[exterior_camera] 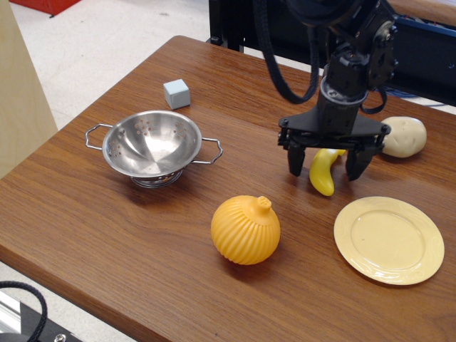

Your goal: Put banana in colander

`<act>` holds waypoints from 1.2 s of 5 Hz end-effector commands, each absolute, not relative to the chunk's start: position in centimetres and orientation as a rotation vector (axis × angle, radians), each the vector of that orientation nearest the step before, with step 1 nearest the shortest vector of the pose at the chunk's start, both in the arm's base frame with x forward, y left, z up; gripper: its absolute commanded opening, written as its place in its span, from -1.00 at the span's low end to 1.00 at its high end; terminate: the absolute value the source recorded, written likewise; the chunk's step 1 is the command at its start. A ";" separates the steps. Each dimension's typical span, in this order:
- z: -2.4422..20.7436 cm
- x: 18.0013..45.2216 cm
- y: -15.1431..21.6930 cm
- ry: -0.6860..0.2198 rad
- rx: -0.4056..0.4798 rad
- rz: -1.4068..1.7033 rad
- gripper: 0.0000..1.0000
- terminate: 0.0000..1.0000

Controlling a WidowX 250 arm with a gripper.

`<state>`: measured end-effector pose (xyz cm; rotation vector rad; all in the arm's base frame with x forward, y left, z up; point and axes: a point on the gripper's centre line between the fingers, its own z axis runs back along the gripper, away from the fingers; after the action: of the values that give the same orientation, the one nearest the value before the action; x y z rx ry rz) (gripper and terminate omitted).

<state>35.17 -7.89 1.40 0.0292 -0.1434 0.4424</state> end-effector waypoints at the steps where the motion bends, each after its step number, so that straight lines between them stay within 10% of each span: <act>1: 3.0 36.1 -8.1 -0.156 0.008 0.452 -1.00 -1.00; 6: 9.2 31.1 5.5 -0.137 -0.012 0.614 -1.00 -1.00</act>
<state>30.53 5.84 7.38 -0.0058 -0.0794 0.6170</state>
